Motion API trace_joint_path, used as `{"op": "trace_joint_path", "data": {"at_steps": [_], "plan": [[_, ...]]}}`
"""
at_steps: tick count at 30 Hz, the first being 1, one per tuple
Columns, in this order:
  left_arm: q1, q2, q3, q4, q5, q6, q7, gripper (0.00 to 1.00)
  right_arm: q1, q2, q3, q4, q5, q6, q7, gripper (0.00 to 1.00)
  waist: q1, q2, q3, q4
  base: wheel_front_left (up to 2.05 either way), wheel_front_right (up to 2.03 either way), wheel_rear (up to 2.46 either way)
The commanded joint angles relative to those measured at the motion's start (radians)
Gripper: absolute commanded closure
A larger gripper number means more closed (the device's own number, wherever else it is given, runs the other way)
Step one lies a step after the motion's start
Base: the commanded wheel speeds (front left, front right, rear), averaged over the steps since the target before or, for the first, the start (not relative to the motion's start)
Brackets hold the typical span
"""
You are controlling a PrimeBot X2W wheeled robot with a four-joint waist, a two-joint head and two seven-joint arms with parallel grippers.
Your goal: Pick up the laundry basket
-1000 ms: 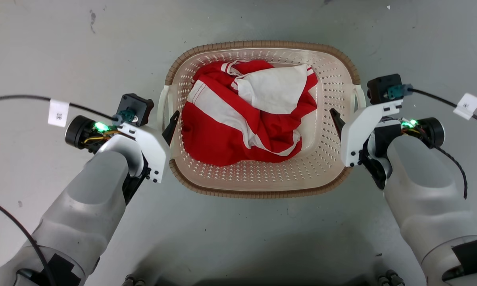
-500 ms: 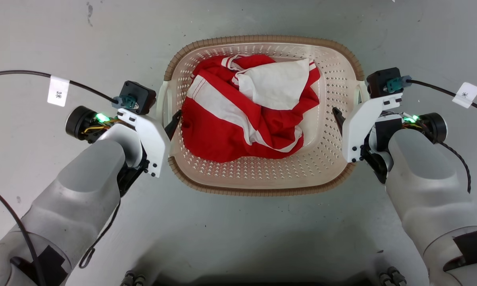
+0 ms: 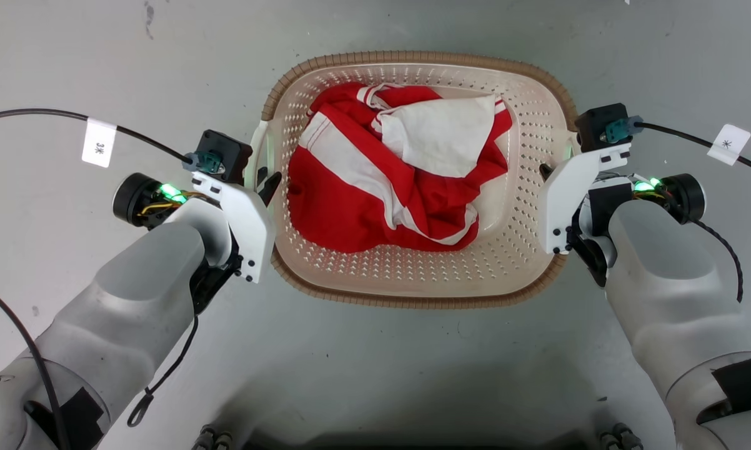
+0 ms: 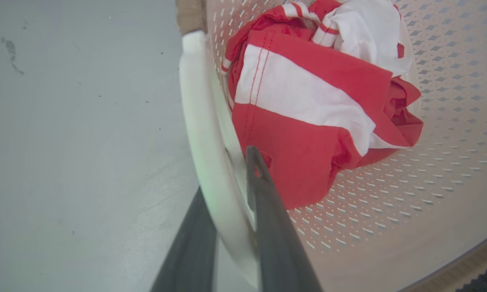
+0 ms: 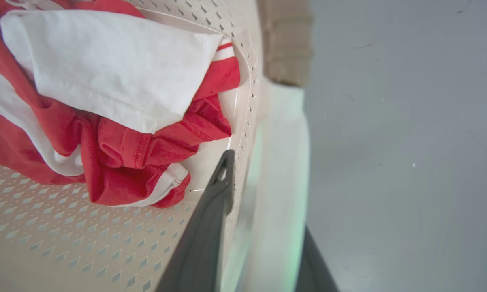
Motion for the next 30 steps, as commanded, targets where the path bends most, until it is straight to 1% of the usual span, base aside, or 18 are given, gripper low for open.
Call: {"op": "trace_joint_path", "data": {"at_steps": [1, 5, 11, 13, 18, 23, 24, 25, 30], "plan": [[-0.008, 0.004, -0.011, -0.011, -0.001, -0.004, 0.006, 1.0, -0.011, -0.003, 0.003, 0.004, -0.013, 0.003, 0.005, 1.0, -0.0001, 0.0, -0.015, 0.001, 0.0, 0.0, 0.0], [0.01, 0.011, -0.026, -0.038, -0.025, -0.004, 0.038, 1.0, -0.006, -0.002, 0.009, 0.012, -0.027, 0.003, 0.036, 1.0, -0.0001, 0.0, -0.062, 0.004, 0.0, 0.0, 0.0], [0.035, 0.046, -0.033, -0.103, -0.053, -0.004, 0.122, 1.0, 0.006, -0.002, 0.047, 0.018, -0.016, 0.003, 0.134, 1.0, -0.0001, 0.0, -0.189, -0.008, 0.0, 0.0, 0.0], [0.061, 0.061, -0.034, -0.127, -0.061, -0.004, 0.166, 1.0, 0.023, -0.002, 0.068, 0.012, 0.012, 0.003, 0.176, 1.0, -0.0001, 0.0, -0.242, -0.012, 0.0, 0.0, 0.0], [0.113, 0.108, -0.033, -0.186, -0.091, -0.005, 0.287, 1.0, 0.06, -0.004, 0.159, -0.028, 0.096, 0.003, 0.31, 1.0, -0.0001, 0.0, -0.396, -0.028, 0.0, 0.0, 0.0], [0.158, 0.133, -0.036, -0.234, -0.11, -0.005, 0.392, 1.0, 0.095, -0.003, 0.223, -0.061, 0.193, 0.003, 0.45, 1.0, -0.0001, 0.0, -0.534, -0.04, 0.0, 0.0, 0.0], [0.166, 0.14, -0.036, -0.249, -0.115, -0.005, 0.416, 1.0, 0.101, -0.003, 0.24, -0.066, 0.21, 0.003, 0.482, 1.0, -0.0001, 0.0, -0.559, -0.043, 0.0, 0.0, 0.0], [0.166, 0.14, -0.036, -0.249, -0.115, -0.005, 0.416, 1.0, 0.101, -0.003, 0.24, -0.066, 0.21, 0.003, 0.482, 1.0, -0.0001, 0.0, -0.559, -0.043, 0.0, 0.0, 0.0], [0.186, 0.179, -0.034, -0.303, -0.158, -0.005, 0.523, 1.0, 0.117, -0.002, 0.303, -0.097, 0.279, 0.004, 0.613, 1.0, -0.0001, 0.0, -0.663, -0.048, 0.0, 0.0, 0.0]]}}
